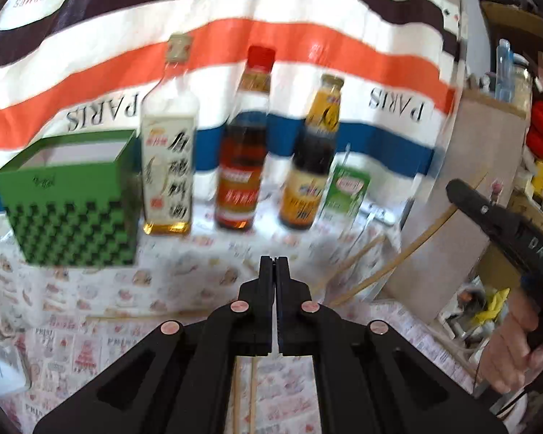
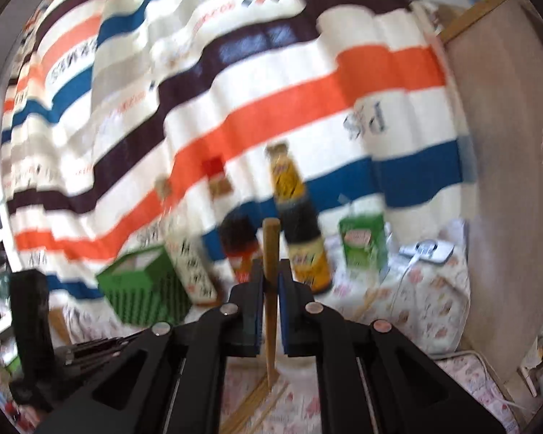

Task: Organize utensils
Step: 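Carry both held chopsticks up toward the clear plastic cup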

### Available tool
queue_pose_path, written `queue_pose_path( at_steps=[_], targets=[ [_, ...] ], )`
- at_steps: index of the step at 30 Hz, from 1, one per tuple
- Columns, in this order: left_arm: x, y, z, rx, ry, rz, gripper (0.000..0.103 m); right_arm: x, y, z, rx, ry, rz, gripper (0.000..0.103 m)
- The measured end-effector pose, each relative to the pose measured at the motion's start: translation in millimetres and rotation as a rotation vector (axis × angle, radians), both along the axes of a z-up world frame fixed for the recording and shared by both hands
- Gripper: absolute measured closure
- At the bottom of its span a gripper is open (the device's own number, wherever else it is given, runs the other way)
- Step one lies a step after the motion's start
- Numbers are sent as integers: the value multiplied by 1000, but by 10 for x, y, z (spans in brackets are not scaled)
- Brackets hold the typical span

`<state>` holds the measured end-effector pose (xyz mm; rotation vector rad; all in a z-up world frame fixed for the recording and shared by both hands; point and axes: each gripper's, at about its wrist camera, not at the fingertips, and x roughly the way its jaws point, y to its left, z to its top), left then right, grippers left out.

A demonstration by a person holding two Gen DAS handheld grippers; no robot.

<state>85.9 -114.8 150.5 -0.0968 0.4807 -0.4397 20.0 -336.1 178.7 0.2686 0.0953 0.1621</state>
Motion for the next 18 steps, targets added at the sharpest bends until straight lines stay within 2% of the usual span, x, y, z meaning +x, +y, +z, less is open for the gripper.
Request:
queue_pose_path(
  at_steps=[2,3,7,12,18],
  targets=[
    [59,-59,66,-78,21,-65,103,57,-45,14,1,-23,-31,96],
    [80,-94,84,-85,20,-91,103,106,-59,26,-3,-20,-44,96],
    [125,-355,145,-34,-91,-82,103,348,-130,-36,3,11,-26,96],
    [317,-482,84,-98,-226,-36,103,576,-173,-174,-5,71,-12,96],
    [689,-345,-204,-232,-162,-78,103,794,-196,-317,1,136,32,96]
  ],
)
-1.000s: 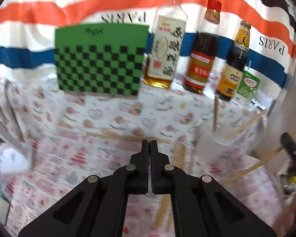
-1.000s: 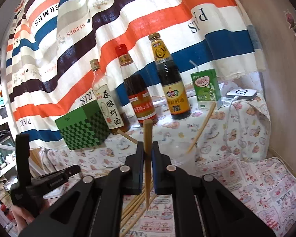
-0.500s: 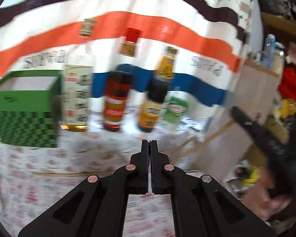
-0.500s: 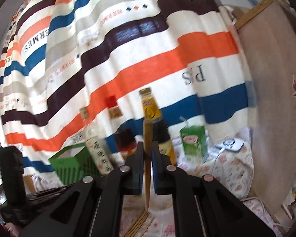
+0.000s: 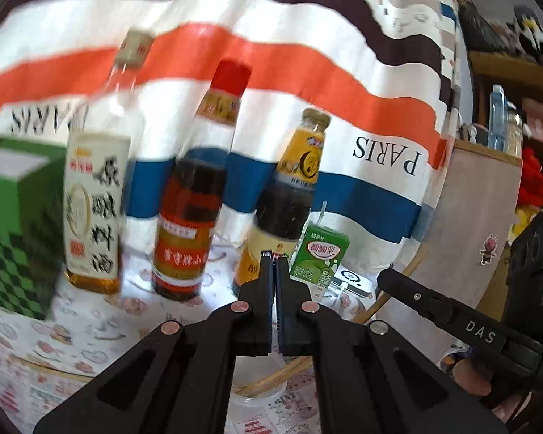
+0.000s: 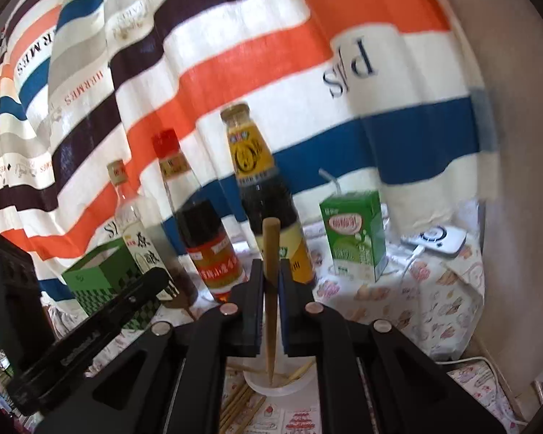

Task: Organize utensils
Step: 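Open the right tool over the cup while the left tool opens to drop its chopstick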

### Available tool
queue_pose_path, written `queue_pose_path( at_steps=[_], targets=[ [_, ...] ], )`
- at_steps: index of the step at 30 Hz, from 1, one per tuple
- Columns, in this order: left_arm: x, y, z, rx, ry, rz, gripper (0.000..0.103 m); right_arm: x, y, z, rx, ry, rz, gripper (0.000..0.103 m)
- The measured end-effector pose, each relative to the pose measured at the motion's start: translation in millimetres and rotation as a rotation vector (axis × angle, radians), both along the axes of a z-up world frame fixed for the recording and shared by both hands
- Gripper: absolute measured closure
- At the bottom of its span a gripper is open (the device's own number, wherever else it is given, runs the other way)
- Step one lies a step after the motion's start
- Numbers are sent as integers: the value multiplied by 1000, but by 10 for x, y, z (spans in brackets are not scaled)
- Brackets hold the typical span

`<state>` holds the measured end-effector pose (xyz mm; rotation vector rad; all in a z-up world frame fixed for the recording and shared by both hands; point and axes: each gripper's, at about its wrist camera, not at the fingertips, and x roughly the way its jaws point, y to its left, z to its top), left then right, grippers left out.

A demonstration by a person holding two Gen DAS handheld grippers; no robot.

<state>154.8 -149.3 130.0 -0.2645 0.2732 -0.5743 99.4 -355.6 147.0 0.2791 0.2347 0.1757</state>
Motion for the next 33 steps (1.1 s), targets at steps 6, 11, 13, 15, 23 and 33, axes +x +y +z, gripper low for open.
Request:
queue_pose_path(
  at_steps=[6,11,13,15,23,33],
  targets=[
    [173,-88,-266,-31,30,-28,103,155,-47,-88,7,75,16,96],
    [221,-204,-504,66,65,-20,103,221,-77,-121,2,102,10,96],
    [233,-192,-568,71,88,-29,103,235,-80,-129,0,106,14,96],
    [232,-183,-605,86,102,-35,103,256,-75,-141,-4,113,21,95],
    [202,-150,-536,205,96,51,101,349,-50,-223,-11,157,15,84],
    [-323,231,-60,214,-50,232,45,207,-7,-101,-45,104,5,45]
  ],
)
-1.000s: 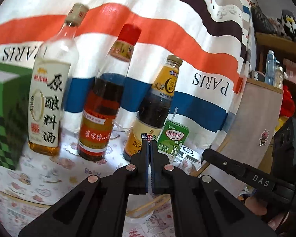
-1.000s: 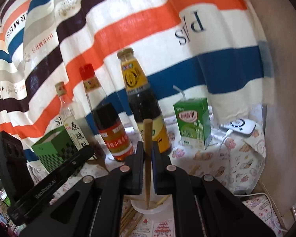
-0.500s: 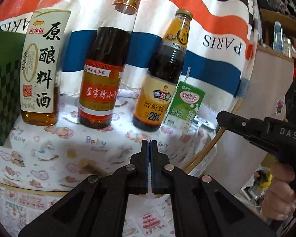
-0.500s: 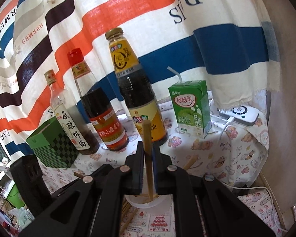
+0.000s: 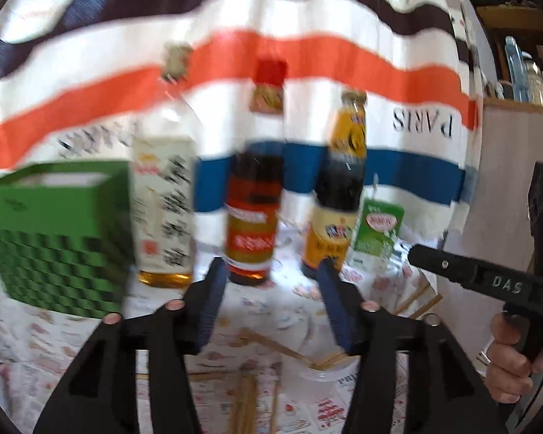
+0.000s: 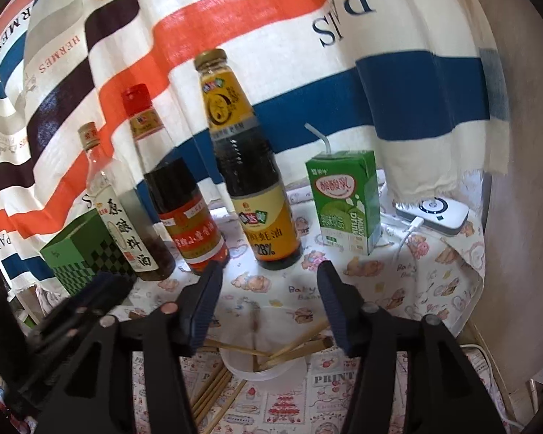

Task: Organize utensils
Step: 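Open the right tool over the cup while the left tool opens to drop its chopstick, then move both open tools back down toward the chopstick pile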

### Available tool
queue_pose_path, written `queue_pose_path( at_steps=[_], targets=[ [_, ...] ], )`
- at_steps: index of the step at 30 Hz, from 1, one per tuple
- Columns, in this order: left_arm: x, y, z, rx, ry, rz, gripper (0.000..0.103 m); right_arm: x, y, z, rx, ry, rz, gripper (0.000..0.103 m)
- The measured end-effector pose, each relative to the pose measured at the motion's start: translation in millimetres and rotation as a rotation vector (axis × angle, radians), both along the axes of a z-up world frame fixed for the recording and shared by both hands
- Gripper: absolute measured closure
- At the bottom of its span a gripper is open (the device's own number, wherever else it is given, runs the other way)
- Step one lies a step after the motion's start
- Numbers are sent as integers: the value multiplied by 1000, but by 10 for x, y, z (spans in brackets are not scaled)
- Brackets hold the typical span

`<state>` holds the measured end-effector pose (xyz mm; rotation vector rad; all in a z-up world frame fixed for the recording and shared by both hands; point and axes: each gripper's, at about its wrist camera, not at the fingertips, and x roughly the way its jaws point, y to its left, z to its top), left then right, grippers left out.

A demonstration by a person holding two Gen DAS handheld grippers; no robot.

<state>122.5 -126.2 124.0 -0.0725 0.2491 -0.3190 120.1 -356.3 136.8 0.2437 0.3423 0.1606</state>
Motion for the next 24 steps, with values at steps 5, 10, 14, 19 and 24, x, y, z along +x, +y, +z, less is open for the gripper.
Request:
queue_pose_path(
  at_steps=[5,10,14,19,24],
  targets=[
    [-461,361,152,18,-96,124,17,-208,158,121,-33,-67,0,34],
    [-870,672,198,76,-135,283,2,-557,427,246,-59,-159,43,22],
    [-1206,872,99,92,-185,343,0,-761,674,218,-70,-176,100,7],
    [-1279,1052,-206,104,-138,389,0,-800,828,-49,-56,-59,146,0],
    [-1226,1122,-582,75,-49,388,0,-789,924,-460,-98,67,119,0]
  ],
)
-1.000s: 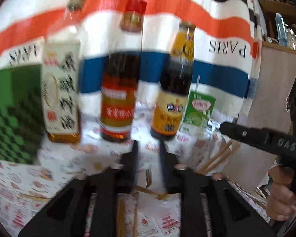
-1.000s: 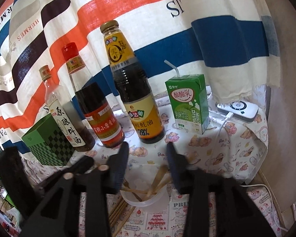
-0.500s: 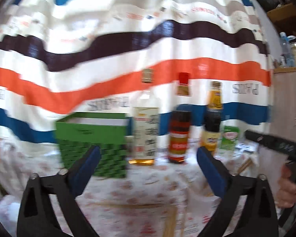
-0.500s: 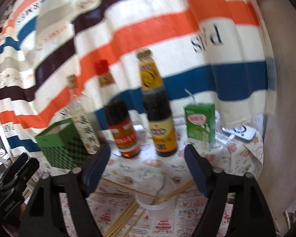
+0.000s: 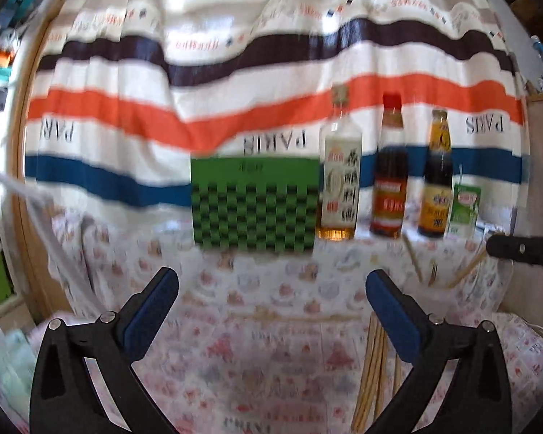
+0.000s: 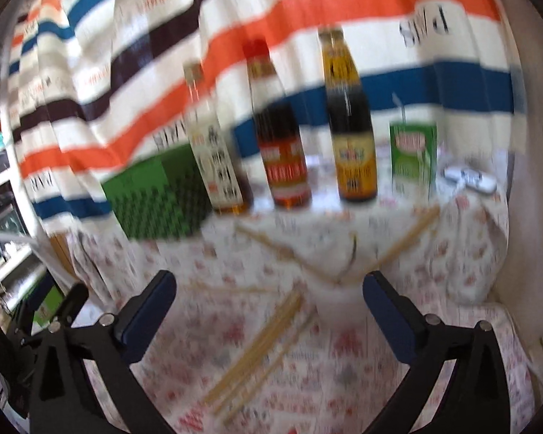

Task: Organize utensils
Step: 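Move both open tools back down toward the chopstick pile, then lower the right tool onto the chopstick pile, grasp one chopstick and lift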

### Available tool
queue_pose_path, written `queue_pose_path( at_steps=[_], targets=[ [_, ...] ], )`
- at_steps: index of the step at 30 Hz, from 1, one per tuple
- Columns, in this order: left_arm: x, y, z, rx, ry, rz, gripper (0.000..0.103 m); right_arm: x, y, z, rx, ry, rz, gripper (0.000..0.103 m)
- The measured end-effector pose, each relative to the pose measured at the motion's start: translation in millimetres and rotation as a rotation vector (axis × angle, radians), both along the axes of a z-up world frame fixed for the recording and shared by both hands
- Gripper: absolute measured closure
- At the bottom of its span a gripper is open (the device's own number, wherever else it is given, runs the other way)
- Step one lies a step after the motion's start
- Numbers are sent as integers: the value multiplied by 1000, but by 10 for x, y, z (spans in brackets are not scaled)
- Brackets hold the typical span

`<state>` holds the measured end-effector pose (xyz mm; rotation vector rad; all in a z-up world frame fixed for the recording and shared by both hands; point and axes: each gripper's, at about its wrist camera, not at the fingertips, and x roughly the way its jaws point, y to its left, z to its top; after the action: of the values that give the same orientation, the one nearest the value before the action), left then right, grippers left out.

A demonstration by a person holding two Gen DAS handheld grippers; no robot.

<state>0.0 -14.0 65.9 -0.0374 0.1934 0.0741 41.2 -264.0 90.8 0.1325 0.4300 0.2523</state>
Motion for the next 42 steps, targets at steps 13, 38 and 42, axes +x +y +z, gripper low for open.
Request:
queue_pose_path(
  at_steps=[13,38,42],
  targets=[
    [293,69,-473,-39,187,35,0,464,276,-1056,-166,370,41,0],
    [467,374,-657,-123,280,159,0,497,726,-1472,-416,414,50,0],
    [463,412,-660,-141,281,166,0,447,800,-1451,-459,366,34,0]
  ],
)
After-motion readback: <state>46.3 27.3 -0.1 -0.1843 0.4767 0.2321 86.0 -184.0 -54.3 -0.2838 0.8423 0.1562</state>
